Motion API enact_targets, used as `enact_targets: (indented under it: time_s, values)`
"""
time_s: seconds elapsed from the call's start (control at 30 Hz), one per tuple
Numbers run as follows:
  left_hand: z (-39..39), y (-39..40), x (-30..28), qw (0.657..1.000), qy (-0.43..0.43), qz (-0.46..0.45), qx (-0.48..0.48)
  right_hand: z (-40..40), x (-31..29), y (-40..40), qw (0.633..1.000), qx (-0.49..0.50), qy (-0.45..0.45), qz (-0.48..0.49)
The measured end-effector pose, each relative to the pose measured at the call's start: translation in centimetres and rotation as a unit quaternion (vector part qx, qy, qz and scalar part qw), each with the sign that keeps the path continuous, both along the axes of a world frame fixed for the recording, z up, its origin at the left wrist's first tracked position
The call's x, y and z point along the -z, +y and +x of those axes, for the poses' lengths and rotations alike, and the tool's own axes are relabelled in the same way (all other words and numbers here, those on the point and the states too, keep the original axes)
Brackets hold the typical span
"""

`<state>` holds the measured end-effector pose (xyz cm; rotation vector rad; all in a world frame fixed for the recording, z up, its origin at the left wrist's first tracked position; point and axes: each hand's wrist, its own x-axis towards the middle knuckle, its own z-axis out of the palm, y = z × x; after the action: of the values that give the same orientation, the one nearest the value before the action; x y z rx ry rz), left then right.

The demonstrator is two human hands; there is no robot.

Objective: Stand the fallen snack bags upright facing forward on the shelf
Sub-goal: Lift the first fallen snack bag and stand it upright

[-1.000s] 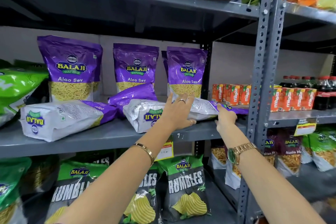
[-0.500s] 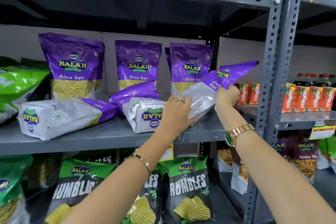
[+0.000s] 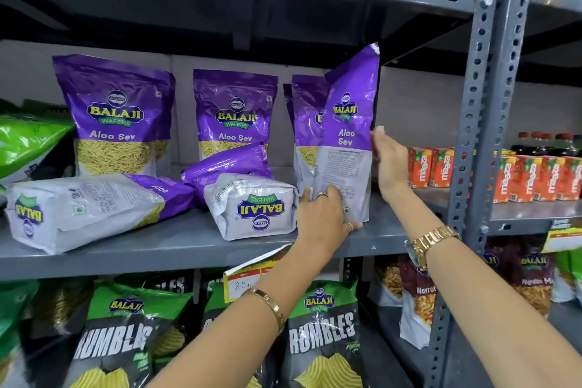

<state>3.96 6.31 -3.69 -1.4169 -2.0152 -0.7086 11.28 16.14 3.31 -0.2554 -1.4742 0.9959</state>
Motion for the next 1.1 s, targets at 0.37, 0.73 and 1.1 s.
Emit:
enact_targets:
  time_s: [0.37, 0.73, 1.1]
  values:
    - [3.0, -0.4, 1.0, 0.93, -0.319, 0.139, 0.119, -2.1, 3.6, 7.5, 0.951, -0.118, -0.174, -0.225]
    - [0.9, 1.4, -0.4, 0.904, -0.409, 0.055, 0.111, -2.4, 4.2, 7.2, 0.944, -0.217, -0.173, -0.182]
    - [-2.1, 5.2, -1.8, 0.87, -0.49, 0.028, 0.047, -1.3, 4.5, 6.6, 0.972, -0.069, -0.159, -0.158]
